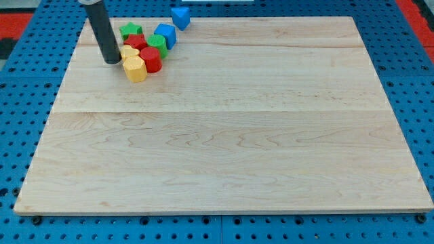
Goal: Move the blue to the top center of the board with the green star
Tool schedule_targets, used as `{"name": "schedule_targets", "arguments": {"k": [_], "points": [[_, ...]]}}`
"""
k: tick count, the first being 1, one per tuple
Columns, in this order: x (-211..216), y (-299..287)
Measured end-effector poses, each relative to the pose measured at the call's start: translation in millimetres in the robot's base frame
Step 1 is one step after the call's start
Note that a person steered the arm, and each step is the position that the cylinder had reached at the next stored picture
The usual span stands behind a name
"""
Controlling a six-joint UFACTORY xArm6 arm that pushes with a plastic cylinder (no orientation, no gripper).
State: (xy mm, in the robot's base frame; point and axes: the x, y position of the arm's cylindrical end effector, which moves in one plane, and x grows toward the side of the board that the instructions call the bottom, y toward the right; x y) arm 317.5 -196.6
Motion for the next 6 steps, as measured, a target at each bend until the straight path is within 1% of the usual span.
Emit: {"name": "schedule_targets", "arguments": {"k": [1, 3, 4, 5, 6], "points": [[-22, -63], [-70, 2], [-86, 29], [-81, 57], [-64, 90]]}}
